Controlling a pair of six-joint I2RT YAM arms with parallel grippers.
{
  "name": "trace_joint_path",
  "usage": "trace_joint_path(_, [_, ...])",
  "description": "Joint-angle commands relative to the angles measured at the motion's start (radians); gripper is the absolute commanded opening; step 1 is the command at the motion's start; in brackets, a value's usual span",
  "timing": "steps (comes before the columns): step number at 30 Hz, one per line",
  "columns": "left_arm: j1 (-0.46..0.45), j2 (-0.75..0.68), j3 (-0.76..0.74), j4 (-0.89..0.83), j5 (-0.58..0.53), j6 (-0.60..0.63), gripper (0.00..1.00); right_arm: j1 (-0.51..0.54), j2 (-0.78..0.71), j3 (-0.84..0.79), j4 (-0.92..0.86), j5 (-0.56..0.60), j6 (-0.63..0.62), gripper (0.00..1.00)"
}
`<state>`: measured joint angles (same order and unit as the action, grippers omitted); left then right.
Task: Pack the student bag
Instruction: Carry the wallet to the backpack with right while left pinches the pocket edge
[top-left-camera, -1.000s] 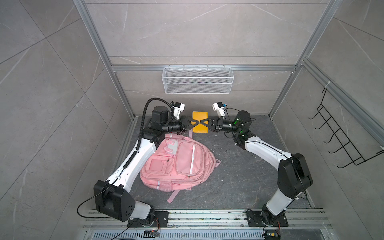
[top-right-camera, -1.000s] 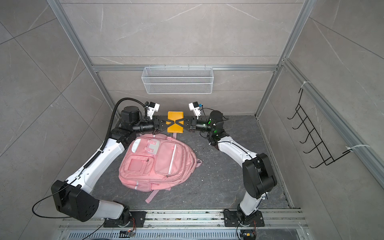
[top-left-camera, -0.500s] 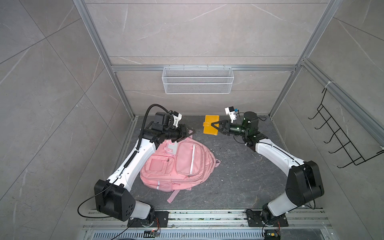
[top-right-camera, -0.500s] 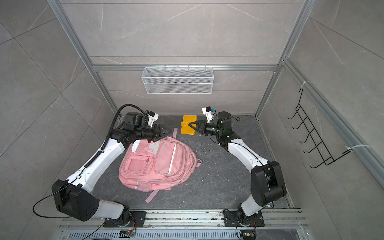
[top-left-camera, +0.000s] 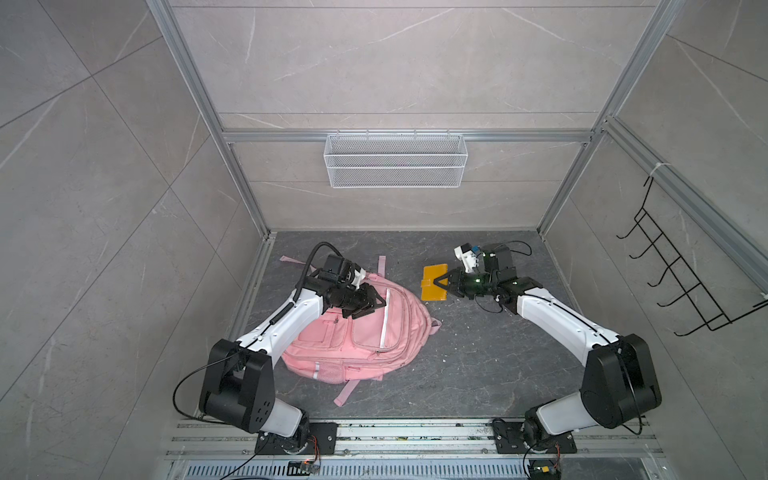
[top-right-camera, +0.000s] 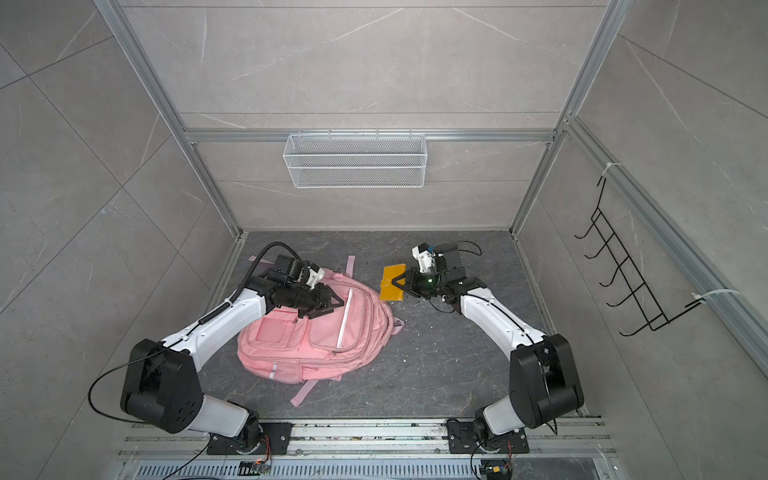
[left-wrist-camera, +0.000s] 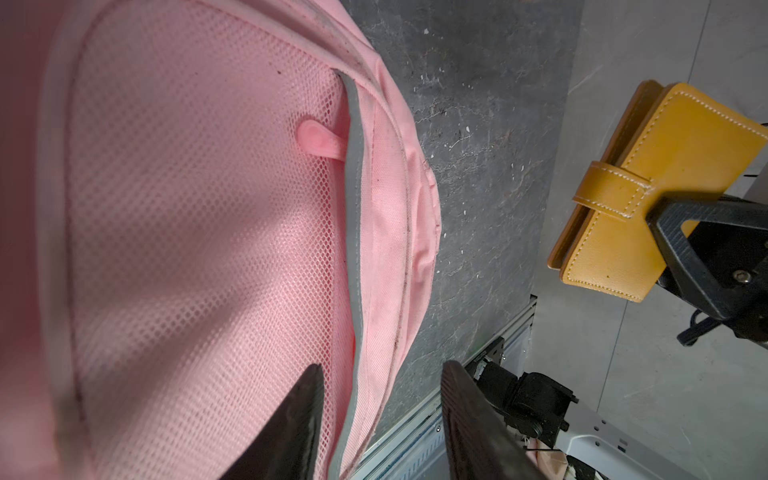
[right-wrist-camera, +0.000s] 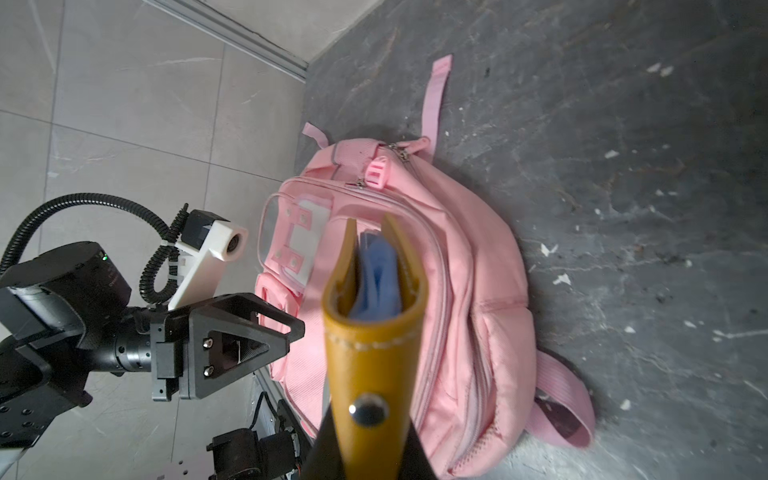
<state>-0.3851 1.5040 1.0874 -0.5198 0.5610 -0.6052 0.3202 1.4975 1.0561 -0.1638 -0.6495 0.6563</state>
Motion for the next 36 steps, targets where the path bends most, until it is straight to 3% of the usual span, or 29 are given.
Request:
trace_joint_path(1, [-0.024, 0.045, 0.011, 0.053, 0.033, 0.018, 0.47, 0.000, -0.031, -0.016, -0.021, 0.033, -0.021, 0.00])
trace_joint_path(11, [-0.075, 0.145, -0.035, 0.228, 0.068, -0.056, 0.44, 0.000, -0.052, -0.086, 0.047, 0.045, 0.022, 0.00])
trace_joint_path(20, [-0.087, 0.167, -0.030, 0.298, 0.077, -0.100, 0.18, 0.001, -0.048, -0.059, 0.008, 0.040, -0.011, 0.00])
trace_joint_path(24, [-0.087, 0.153, -0.031, 0.287, 0.077, -0.100, 0.00, 0.000, -0.045, -0.064, 0.014, 0.039, -0.008, 0.00])
trace_joint_path(36, [-0.046, 0.048, 0.064, 0.171, 0.112, -0.025, 0.00, 0.006, -0.073, -0.069, 0.078, -0.055, -0.022, 0.00])
